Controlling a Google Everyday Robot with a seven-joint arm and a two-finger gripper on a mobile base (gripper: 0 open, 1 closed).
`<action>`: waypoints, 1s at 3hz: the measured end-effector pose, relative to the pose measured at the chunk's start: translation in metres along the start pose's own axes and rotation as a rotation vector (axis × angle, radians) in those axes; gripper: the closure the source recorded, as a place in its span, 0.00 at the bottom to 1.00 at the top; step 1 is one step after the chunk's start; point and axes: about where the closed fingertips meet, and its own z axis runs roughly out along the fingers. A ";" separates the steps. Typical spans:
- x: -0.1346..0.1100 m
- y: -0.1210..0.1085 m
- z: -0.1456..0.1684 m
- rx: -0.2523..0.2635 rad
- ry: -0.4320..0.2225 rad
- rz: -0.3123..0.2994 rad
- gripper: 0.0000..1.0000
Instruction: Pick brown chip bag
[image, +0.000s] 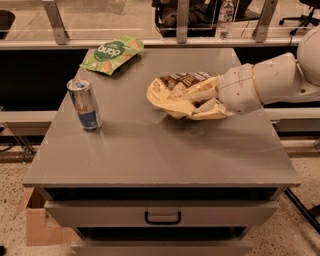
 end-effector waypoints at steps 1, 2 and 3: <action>-0.004 -0.005 -0.001 0.009 -0.003 0.018 1.00; -0.014 -0.021 -0.014 0.020 -0.071 0.111 1.00; -0.034 -0.047 -0.042 0.071 -0.155 0.159 1.00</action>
Offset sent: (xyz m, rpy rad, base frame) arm 0.0159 -0.0118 0.0613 0.2267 0.1618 -0.0810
